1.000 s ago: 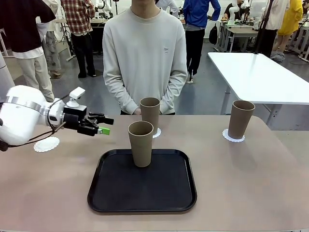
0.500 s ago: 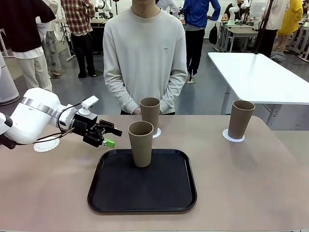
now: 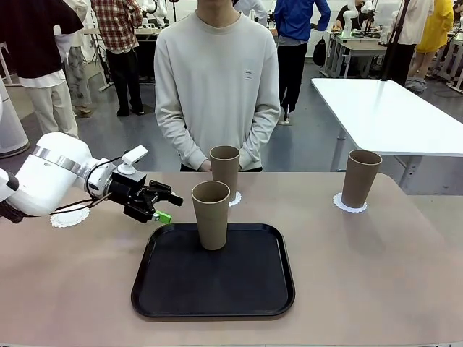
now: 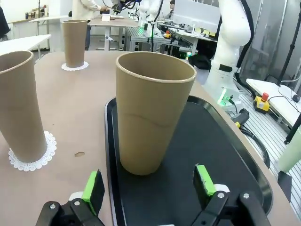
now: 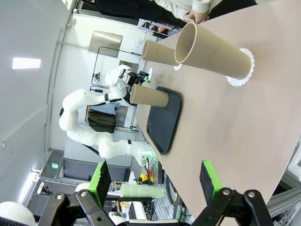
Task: Place coasters on the table and set cups on them.
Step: Take one Reusable plastic cup from the Flat Tray and place it on a coaster set by the human.
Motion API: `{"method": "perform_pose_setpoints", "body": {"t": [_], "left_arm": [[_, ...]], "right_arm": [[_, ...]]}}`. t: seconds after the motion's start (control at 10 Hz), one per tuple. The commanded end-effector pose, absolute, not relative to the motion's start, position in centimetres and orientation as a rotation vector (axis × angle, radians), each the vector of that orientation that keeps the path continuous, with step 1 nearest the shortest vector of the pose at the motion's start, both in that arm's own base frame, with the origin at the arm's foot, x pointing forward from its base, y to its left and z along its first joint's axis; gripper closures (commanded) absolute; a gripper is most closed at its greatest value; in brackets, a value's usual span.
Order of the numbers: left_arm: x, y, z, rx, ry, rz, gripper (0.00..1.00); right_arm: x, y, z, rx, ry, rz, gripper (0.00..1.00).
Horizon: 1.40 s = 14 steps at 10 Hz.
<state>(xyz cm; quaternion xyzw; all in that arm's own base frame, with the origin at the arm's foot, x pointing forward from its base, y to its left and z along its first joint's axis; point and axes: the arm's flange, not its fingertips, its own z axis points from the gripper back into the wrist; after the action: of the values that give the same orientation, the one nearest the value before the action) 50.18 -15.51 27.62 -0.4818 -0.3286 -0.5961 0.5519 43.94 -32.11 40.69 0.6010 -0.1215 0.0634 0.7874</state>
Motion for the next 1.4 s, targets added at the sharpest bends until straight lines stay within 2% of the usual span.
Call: {"method": "perform_pose_setpoints", "body": {"t": [0.0,0.1,0.4,1.3], "left_arm": [[50.9,-15.9,27.2,-1.11,-0.796,-1.41,0.0],[50.6,-16.7,26.7,-1.133,-0.867,-1.453,0.0],[51.0,-17.8,26.5,-1.198,-0.911,-1.483,0.0],[51.4,-21.9,24.6,-1.322,-0.862,-1.506,0.0]], "right_arm": [[43.9,-31.9,40.7,1.296,-0.273,0.132,0.0],[43.9,-31.9,40.7,1.296,-0.273,0.132,0.0],[43.9,-31.9,40.7,1.296,-0.273,0.132,0.0],[43.9,-31.9,40.7,1.296,-0.273,0.132,0.0]]}}
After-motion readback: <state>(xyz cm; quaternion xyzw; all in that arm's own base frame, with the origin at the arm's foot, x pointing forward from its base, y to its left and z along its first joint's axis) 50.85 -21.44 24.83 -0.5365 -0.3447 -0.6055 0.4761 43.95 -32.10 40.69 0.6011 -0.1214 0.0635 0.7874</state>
